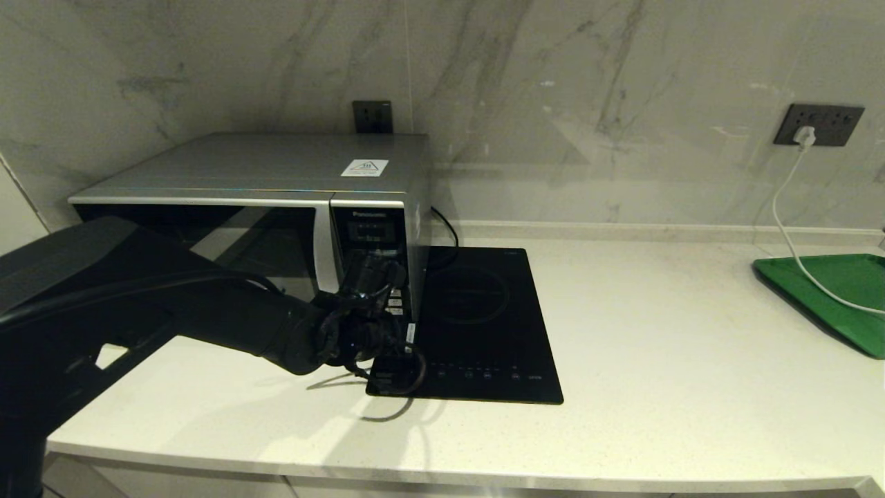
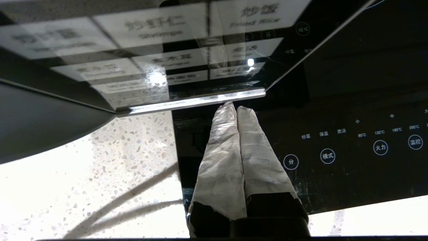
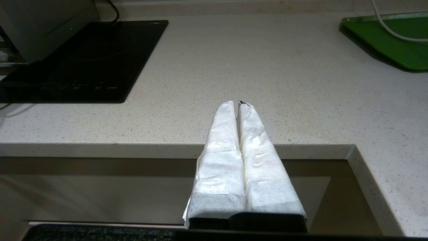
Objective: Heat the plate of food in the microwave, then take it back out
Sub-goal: Open the microwave oven
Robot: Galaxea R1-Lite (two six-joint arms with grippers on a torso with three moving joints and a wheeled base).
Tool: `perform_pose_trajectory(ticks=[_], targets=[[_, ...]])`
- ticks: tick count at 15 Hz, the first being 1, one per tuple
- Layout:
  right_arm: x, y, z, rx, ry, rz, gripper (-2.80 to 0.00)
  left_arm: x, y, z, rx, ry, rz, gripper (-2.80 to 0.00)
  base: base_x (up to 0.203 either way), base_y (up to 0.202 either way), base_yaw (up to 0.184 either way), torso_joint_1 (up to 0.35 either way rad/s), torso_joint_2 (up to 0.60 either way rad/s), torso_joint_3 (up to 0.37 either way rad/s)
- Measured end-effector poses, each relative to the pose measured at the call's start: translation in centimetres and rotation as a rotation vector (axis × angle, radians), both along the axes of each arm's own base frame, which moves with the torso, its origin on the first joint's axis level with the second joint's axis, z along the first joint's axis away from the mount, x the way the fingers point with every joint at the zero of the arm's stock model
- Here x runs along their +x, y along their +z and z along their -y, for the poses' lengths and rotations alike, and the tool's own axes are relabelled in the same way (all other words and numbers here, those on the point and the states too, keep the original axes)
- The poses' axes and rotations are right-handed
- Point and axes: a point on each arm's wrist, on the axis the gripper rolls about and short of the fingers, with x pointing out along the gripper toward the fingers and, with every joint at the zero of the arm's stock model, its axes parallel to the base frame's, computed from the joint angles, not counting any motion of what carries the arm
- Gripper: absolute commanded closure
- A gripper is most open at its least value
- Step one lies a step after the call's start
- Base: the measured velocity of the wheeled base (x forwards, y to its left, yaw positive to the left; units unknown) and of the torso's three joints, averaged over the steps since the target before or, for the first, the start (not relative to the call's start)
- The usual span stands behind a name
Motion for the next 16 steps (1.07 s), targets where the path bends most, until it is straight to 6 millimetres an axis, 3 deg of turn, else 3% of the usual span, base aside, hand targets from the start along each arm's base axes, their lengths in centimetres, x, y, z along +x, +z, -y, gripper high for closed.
perform_pose_trajectory(ticks=[16], targets=[[0.00,0.01,0.00,0.000,0.000,0.000,0.00,0.40,0.30,0.01,0.007,-0.003,0.053,0.00,0.000,0.000,0.000,0.000,0.00,0.000]])
